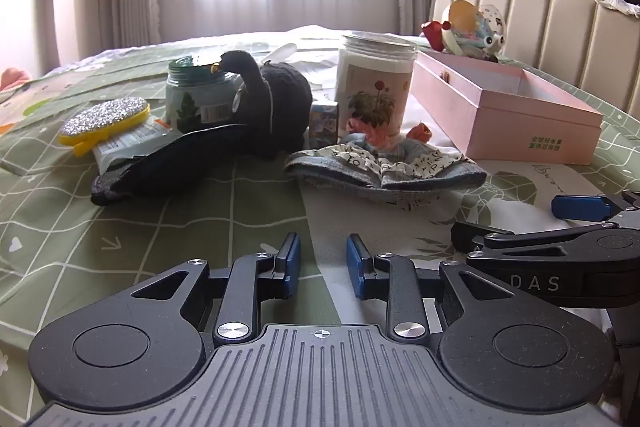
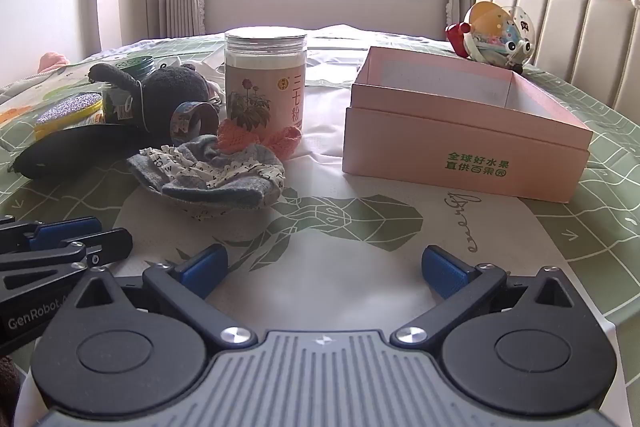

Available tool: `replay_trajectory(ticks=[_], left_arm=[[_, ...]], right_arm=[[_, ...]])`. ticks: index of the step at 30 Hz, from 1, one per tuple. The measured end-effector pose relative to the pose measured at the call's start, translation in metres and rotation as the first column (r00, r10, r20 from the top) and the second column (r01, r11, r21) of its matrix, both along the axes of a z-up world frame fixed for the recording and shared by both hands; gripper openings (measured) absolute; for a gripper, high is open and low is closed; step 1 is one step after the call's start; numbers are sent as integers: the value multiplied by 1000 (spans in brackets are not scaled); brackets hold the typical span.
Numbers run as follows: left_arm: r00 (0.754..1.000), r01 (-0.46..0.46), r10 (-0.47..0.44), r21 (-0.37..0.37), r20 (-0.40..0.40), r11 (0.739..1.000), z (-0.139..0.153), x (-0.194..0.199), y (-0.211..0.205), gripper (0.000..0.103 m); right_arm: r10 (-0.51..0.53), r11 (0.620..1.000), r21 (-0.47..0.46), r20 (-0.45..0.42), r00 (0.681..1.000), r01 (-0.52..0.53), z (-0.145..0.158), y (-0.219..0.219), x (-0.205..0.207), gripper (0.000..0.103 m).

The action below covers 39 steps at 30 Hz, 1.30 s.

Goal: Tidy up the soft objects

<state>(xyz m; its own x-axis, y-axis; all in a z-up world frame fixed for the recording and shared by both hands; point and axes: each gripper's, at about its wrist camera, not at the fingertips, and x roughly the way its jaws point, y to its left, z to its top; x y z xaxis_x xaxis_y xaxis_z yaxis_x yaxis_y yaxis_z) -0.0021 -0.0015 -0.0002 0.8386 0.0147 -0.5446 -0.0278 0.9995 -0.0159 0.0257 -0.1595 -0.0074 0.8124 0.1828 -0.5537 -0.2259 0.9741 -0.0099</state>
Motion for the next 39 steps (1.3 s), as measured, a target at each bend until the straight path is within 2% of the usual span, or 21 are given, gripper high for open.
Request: replay_trajectory(ticks=[26, 39], left_arm=[[1000, -1, 1, 12, 0, 1000, 1, -1, -1, 30], [1000, -4, 4, -5, 3, 1000, 1, -1, 1, 30]], right_arm=[[0, 1000, -2, -3, 1000, 0, 0, -1, 1, 103], [0, 1000, -8, -8, 1000, 0, -1, 1, 1, 103]])
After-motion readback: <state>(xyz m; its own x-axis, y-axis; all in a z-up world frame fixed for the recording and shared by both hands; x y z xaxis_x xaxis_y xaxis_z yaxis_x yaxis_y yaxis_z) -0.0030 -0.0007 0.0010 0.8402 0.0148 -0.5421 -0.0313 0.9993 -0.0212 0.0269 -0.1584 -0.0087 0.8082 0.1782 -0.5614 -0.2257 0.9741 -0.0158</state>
